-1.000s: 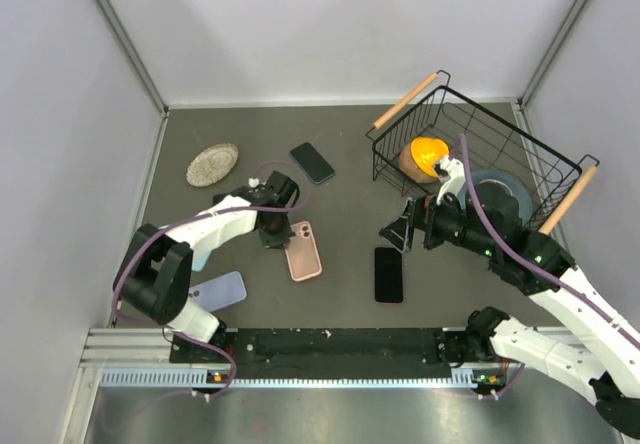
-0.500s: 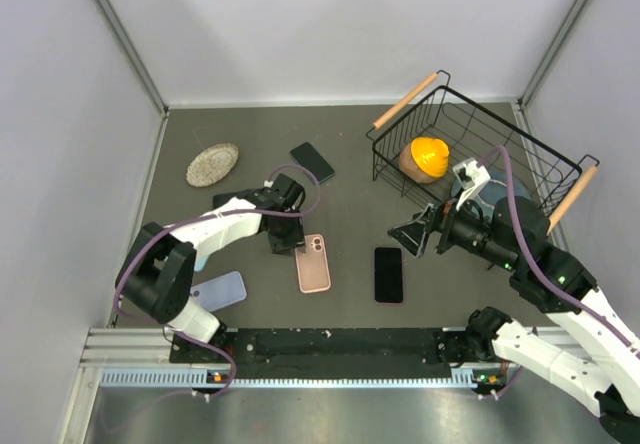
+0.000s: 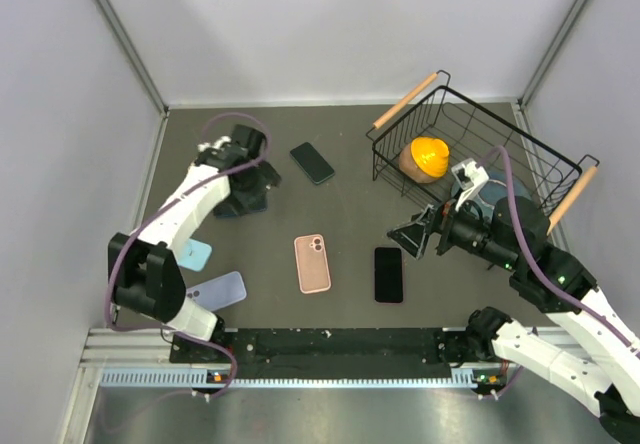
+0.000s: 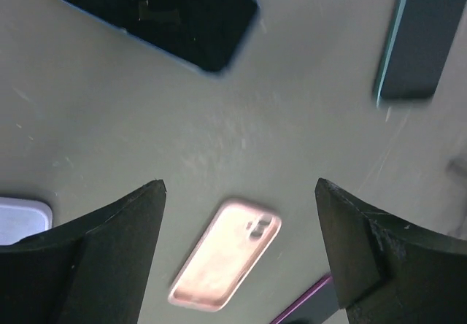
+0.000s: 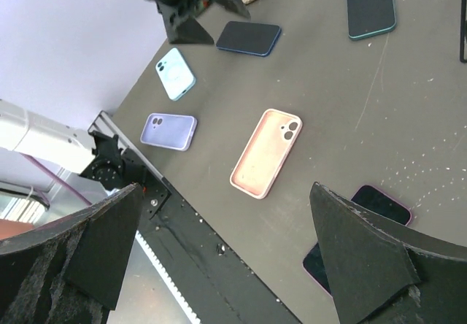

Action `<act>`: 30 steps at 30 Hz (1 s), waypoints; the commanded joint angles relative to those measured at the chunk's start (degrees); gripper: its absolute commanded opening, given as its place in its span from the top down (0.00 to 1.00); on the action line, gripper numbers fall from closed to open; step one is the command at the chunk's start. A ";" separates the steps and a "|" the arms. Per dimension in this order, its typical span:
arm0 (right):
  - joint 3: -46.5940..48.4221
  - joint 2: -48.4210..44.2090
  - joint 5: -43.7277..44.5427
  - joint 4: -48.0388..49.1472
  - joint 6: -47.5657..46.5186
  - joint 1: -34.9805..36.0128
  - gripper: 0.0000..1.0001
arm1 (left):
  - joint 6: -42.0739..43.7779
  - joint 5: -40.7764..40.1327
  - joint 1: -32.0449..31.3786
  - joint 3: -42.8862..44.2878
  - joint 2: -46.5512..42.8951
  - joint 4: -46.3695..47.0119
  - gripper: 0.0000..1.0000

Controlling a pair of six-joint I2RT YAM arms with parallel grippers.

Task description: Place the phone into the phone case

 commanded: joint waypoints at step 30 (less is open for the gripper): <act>2.80 -2.87 3.41 -3.21 0.69 -0.45 0.01 | -37.62 -5.14 21.51 10.04 20.88 -5.08 0.02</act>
